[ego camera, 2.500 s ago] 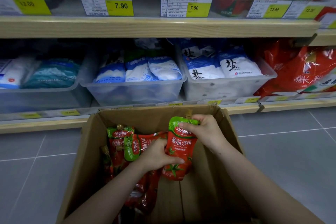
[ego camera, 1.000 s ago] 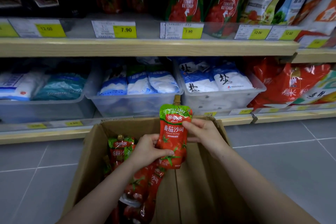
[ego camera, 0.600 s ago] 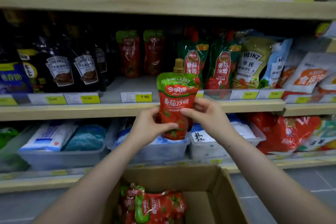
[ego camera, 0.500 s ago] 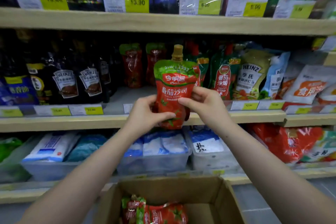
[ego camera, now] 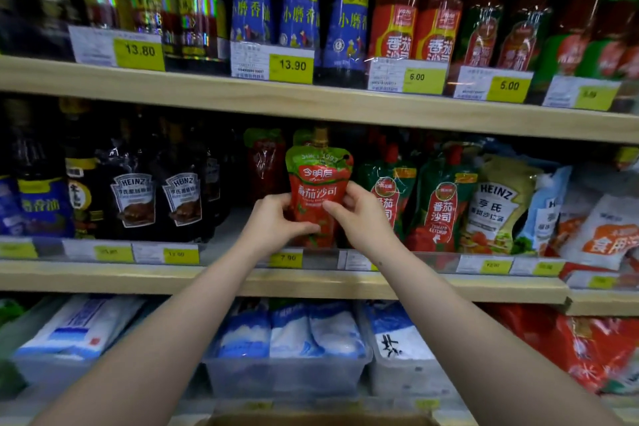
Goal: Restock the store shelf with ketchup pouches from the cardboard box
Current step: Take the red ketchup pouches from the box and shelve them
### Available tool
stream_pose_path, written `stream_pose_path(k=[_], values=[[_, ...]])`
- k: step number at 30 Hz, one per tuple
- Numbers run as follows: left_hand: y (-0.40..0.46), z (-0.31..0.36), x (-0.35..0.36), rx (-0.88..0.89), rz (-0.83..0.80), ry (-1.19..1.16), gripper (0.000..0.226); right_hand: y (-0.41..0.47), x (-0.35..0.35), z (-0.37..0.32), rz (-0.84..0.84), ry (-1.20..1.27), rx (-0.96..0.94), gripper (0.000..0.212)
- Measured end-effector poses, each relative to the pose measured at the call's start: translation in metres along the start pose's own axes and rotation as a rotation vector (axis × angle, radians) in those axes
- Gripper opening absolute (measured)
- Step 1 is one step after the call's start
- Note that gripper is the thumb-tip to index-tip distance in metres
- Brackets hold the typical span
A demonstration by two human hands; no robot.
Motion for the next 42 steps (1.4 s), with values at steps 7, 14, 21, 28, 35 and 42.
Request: stream_pose_path(k=[7,14,21,28,35,42], values=[[0.004,-0.026,0.007,-0.090,-0.076,0.022,0.045,0.006,0.013,0.026,0.158,-0.185,0.119,0.026],[-0.008,-0.020,0.001,-0.058,0.058,0.054,0.065,-0.016,0.012,0.023,0.128,-0.176,0.083,0.027],[-0.027,-0.022,-0.015,0.126,-0.222,0.385,0.022,-0.034,0.015,0.032,-0.104,-0.623,-0.047,0.039],[0.006,-0.015,-0.031,0.111,-0.422,0.669,0.040,-0.009,0.028,0.028,-0.130,-0.719,0.018,0.047],[0.030,-0.028,-0.027,0.072,-0.458,0.718,0.040,0.024,0.045,0.030,-0.111,-0.723,0.108,0.045],[0.027,-0.031,-0.025,0.052,-0.380,0.656,0.037,0.024,0.047,0.029,-0.048,-0.659,0.122,0.047]])
Point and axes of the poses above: each hand's wrist, its own y-axis towards the middle knuckle, its own x-axis out of the palm, z = x × y, the point moved 2 cm from there along y, towards the middle knuckle, and after that the axes turned 13 degrees about -y, right-handed, at the moved point
